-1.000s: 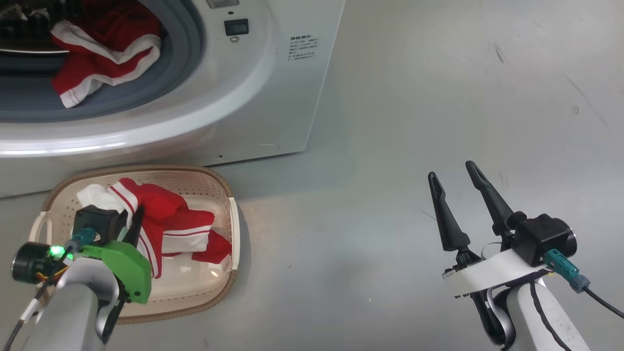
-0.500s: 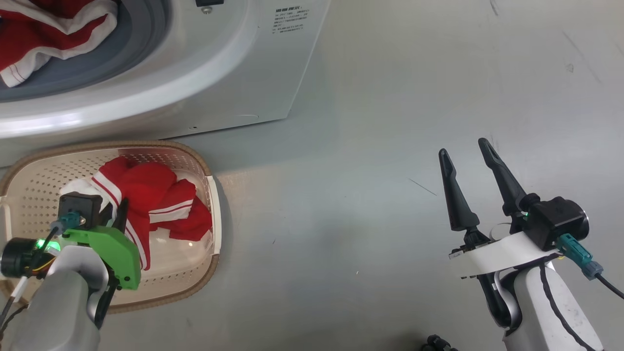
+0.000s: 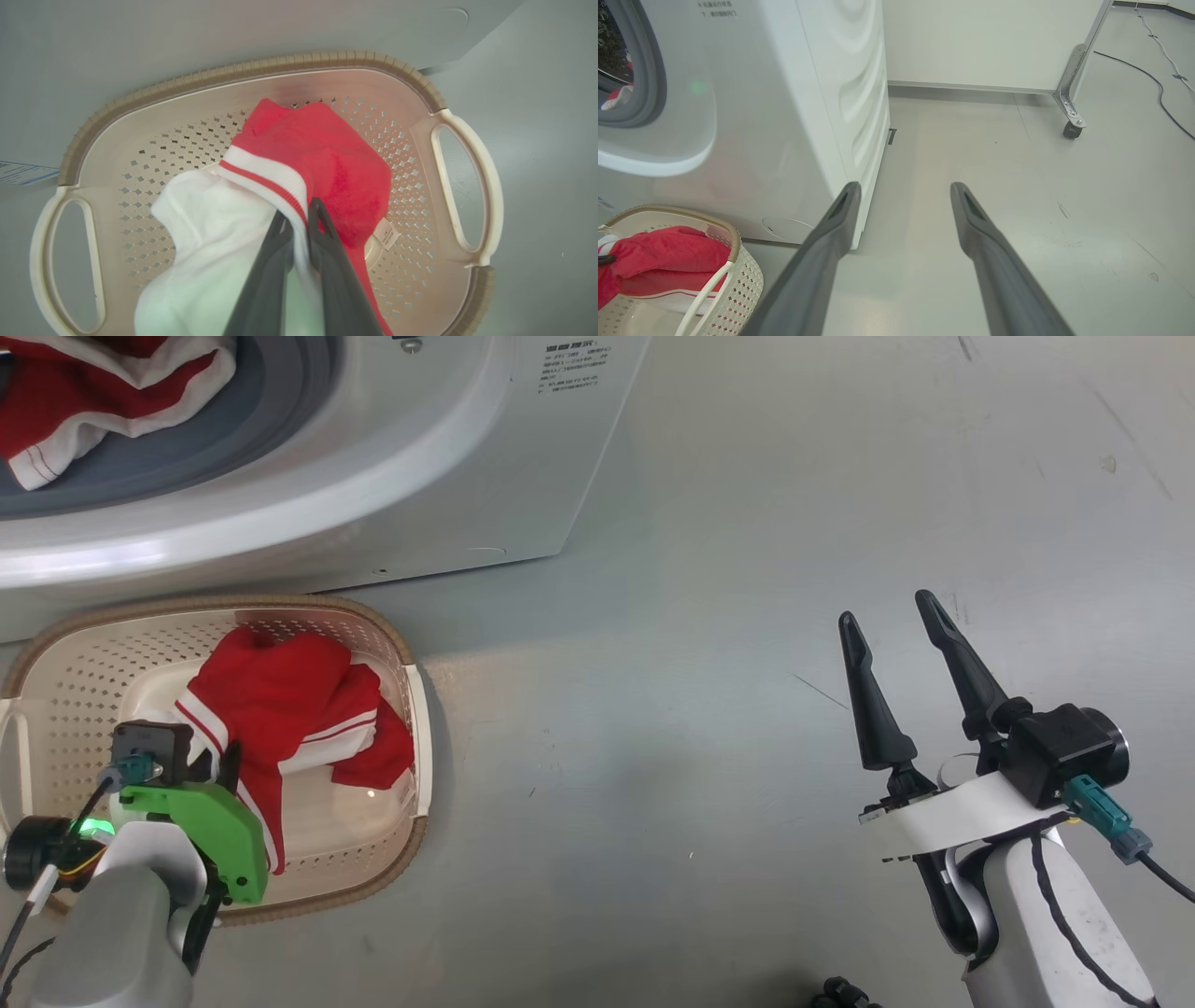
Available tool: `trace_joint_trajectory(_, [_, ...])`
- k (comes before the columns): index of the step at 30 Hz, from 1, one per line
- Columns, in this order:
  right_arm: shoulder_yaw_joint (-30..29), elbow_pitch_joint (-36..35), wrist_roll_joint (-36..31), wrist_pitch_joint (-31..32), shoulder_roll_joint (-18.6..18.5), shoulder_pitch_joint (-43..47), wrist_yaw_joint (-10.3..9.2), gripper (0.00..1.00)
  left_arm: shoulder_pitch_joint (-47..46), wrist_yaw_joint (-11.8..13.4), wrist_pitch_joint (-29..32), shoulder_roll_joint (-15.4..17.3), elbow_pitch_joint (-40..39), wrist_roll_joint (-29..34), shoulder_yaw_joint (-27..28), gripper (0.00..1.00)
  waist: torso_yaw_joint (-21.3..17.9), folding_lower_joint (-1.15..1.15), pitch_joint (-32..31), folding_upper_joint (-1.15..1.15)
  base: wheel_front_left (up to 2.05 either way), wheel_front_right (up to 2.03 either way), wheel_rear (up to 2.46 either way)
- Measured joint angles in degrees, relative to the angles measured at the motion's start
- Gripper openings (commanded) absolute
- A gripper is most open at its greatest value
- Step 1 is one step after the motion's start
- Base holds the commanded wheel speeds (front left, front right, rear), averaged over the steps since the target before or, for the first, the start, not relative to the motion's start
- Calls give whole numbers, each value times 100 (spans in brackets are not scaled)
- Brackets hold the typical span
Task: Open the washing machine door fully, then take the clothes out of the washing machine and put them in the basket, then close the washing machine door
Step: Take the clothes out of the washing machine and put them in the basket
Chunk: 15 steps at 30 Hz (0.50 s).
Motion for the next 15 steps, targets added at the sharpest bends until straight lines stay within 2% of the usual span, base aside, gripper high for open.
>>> trace_joint_trajectory(4, [1,5,-49,0,1,-2,0,100,-46,0,-77,-21,137,-1,0,0,14,0,-4,0,0,0,0])
trace_joint_trajectory(5, [0,5,-49,0,1,-3,0,100,-49,0,-107,-31,171,-1,-1,19,18,0,-7,0,0,0,0])
trace_joint_trajectory(6, [1,5,-49,0,1,-5,1,100,-53,0,-122,-43,198,-1,0,87,22,0,-10,0,0,0,0])
trace_joint_trajectory(7, [1,5,-49,0,1,-9,1,100,-65,1,-134,-51,233,-1,2,100,26,0,-14,0,0,0,0])
trace_joint_trajectory(15, [-32,91,-49,0,2,-29,1,100,-185,3,-401,-181,528,-112,116,100,82,0,-137,0,0,0,0])
